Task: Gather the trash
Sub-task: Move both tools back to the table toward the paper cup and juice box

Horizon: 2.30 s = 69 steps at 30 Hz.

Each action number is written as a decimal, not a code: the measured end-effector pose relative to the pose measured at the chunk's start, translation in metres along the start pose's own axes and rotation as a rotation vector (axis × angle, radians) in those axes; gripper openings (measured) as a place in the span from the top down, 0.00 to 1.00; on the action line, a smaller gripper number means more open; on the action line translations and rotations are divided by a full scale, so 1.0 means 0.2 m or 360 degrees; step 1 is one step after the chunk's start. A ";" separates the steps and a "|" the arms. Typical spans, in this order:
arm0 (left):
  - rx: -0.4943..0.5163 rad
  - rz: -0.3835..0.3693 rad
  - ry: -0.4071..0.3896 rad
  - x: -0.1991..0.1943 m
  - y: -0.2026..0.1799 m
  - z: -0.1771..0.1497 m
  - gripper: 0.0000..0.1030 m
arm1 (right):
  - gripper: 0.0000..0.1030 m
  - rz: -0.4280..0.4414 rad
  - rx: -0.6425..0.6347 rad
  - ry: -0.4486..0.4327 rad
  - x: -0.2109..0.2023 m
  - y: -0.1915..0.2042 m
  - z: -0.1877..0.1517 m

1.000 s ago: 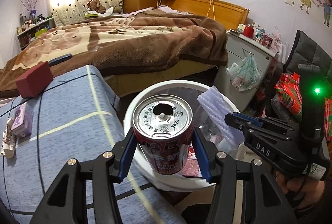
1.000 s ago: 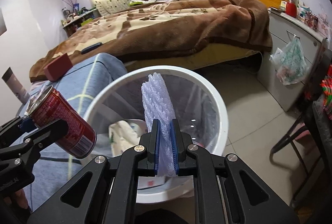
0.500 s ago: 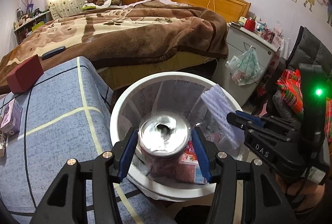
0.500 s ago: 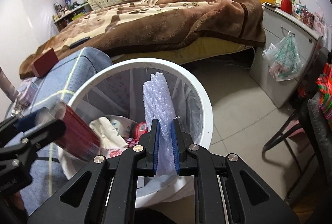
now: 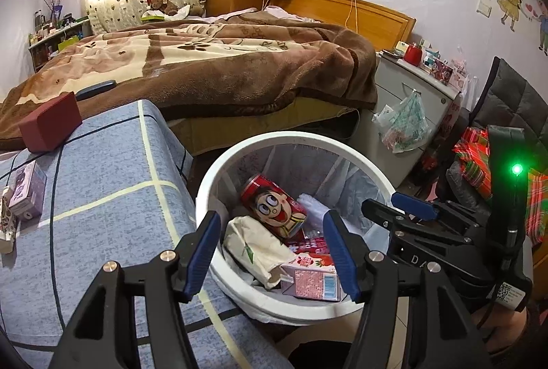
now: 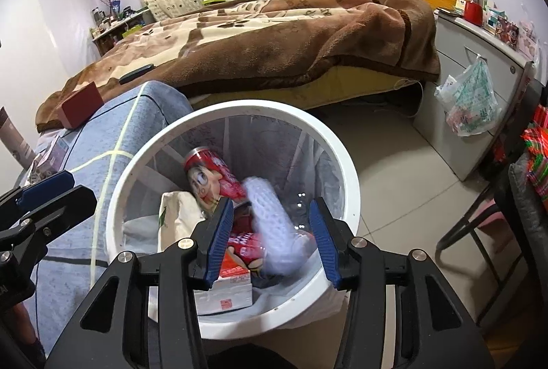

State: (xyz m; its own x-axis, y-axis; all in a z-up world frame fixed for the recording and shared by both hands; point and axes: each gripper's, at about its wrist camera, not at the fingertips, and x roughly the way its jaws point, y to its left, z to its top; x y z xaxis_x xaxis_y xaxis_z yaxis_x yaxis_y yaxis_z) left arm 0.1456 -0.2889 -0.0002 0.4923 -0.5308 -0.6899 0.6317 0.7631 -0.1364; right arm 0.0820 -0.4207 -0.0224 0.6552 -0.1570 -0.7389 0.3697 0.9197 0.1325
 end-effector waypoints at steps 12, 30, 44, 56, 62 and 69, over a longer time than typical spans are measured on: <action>-0.0038 0.0047 -0.0035 -0.09 0.08 -0.04 0.37 | 0.53 0.0030 -0.0009 -0.0049 -0.04 0.07 0.00; -0.0205 0.0248 -0.0117 -0.31 0.42 -0.15 0.37 | 0.53 0.0180 -0.0108 -0.0086 -0.06 0.35 -0.01; -0.0386 0.0449 -0.0164 -0.51 0.83 -0.27 0.37 | 0.53 0.0300 -0.0278 -0.0072 -0.03 0.68 0.00; -0.0568 0.0555 -0.0143 -0.56 1.16 -0.37 0.36 | 0.53 0.0397 -0.0391 -0.0034 0.03 0.94 0.02; -0.0640 0.0549 -0.0117 -0.52 1.28 -0.37 0.34 | 0.53 0.0405 -0.0458 -0.0011 0.09 1.06 0.04; -0.0679 0.0532 -0.0070 -0.41 1.41 -0.32 0.32 | 0.53 0.0442 -0.0496 0.0026 0.18 1.19 0.11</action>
State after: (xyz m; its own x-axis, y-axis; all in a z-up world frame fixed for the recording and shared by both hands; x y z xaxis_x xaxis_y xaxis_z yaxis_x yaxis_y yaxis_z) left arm 0.2451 -0.0053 -0.0272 0.6553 -0.2412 -0.7158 0.1415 0.9701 -0.1974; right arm 0.2070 -0.2161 -0.0024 0.6905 0.1159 -0.7140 -0.0382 0.9915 0.1240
